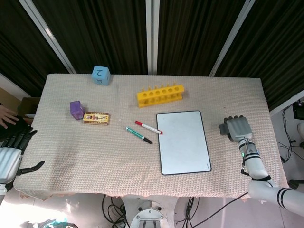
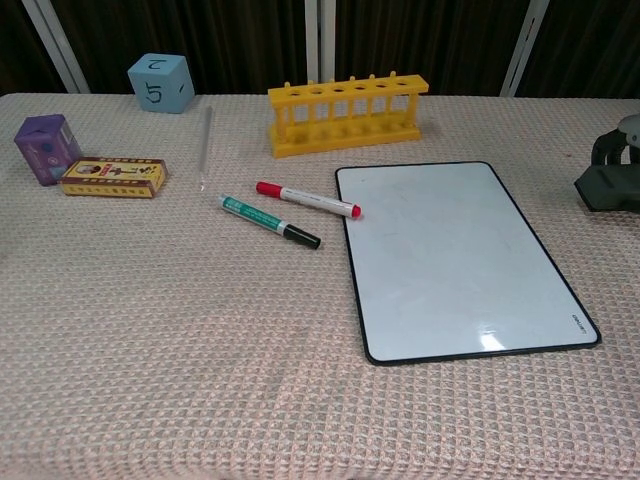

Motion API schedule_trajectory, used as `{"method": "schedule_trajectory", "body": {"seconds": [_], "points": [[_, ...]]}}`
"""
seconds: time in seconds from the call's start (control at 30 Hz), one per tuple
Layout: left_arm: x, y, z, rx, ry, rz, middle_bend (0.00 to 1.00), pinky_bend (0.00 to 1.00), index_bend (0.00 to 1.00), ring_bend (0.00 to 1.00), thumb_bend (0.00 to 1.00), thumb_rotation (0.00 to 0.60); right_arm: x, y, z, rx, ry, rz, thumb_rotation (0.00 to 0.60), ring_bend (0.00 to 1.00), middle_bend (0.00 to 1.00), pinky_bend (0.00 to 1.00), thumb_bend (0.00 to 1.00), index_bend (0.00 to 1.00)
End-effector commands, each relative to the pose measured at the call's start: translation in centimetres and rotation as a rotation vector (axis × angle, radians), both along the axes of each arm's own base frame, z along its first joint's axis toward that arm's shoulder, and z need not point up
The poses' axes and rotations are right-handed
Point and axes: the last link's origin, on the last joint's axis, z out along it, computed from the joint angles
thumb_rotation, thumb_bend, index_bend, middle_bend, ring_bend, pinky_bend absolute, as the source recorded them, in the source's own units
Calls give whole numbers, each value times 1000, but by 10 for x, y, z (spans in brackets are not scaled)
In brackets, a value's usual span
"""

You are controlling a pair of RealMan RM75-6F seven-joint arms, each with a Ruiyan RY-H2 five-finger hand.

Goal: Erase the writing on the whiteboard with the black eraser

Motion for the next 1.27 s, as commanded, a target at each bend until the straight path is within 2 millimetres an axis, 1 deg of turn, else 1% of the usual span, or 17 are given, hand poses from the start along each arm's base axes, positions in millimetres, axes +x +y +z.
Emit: {"method": "schedule_trajectory", "body": {"seconds": [0.03, 0.17, 0.3, 0.4, 0.5, 0.53, 0.6, 0.63, 0.67, 0.73, 0.83, 0.9, 0.97, 1.03, 1.13, 1.27], "points": [[0, 0, 1, 1, 1, -1, 93, 171, 111, 98, 136, 468, -1, -1, 6, 1, -35, -6, 600, 0, 3, 0, 133, 0], [1, 0, 1, 2, 0, -1, 93, 171, 111, 98, 135, 468, 0, 0, 11, -8, -75, -11, 600, 0, 0, 0, 75, 0], [0, 0, 0, -1, 4, 3, 93, 171, 111, 98, 135, 465, 4, 10, 17, -14, -152, -10, 600, 0, 0, 0, 51, 0], [2, 1, 2, 16, -1, -8, 93, 171, 111, 98, 136, 463, 9, 22, 31, -50, -188, 54, 600, 0, 0, 0, 41, 0], [3, 1, 5, 42, -10, -23, 93, 171, 111, 98, 135, 462, 11, 43, 55, -139, -230, 146, 600, 0, 0, 0, 30, 0], [3, 1, 6, 48, -14, -26, 93, 171, 111, 98, 135, 460, 9, 54, 66, -178, -239, 178, 600, 0, 0, 0, 27, 0], [4, 1, 9, 58, -12, -29, 93, 171, 111, 98, 135, 463, 3, 74, 81, -221, -264, 195, 600, 0, 0, 0, 22, 0], [4, 1, 10, 63, -10, -31, 93, 171, 111, 98, 135, 461, -3, 86, 90, -242, -281, 191, 600, 0, 0, 0, 22, 0], [4, 2, 11, 66, -7, -31, 93, 171, 111, 98, 136, 462, -9, 95, 98, -259, -286, 184, 600, 0, 0, 0, 22, 0], [5, 3, 15, 74, 6, -34, 93, 171, 111, 98, 136, 459, -27, 110, 115, -302, -276, 145, 600, 0, 0, 0, 24, 0], [6, 4, 21, 97, 19, -35, 93, 171, 111, 98, 139, 458, -54, 122, 128, -333, -252, 51, 600, 0, 0, 0, 35, 0], [5, 2, 23, 101, 14, -29, 93, 171, 111, 98, 143, 459, -70, 131, 130, -344, -245, 0, 600, 0, 0, 0, 44, 0], [4, 0, 24, 99, 15, -22, 93, 171, 111, 98, 143, 463, -80, 140, 130, -360, -234, -21, 600, 0, 0, 0, 50, 0], [0, -2, 23, 93, 14, -7, 93, 171, 111, 98, 143, 465, -91, 154, 128, -382, -236, -40, 600, 0, 0, 0, 52, 0], [-3, -2, 22, 81, 12, 4, 93, 171, 111, 98, 143, 466, -103, 169, 129, -405, -231, -36, 600, 0, 0, 0, 55, 0], [-2, -3, 21, 79, 11, -5, 93, 171, 111, 98, 143, 463, -109, 184, 132, -415, -242, -21, 600, 0, 0, 0, 65, 0]]}}
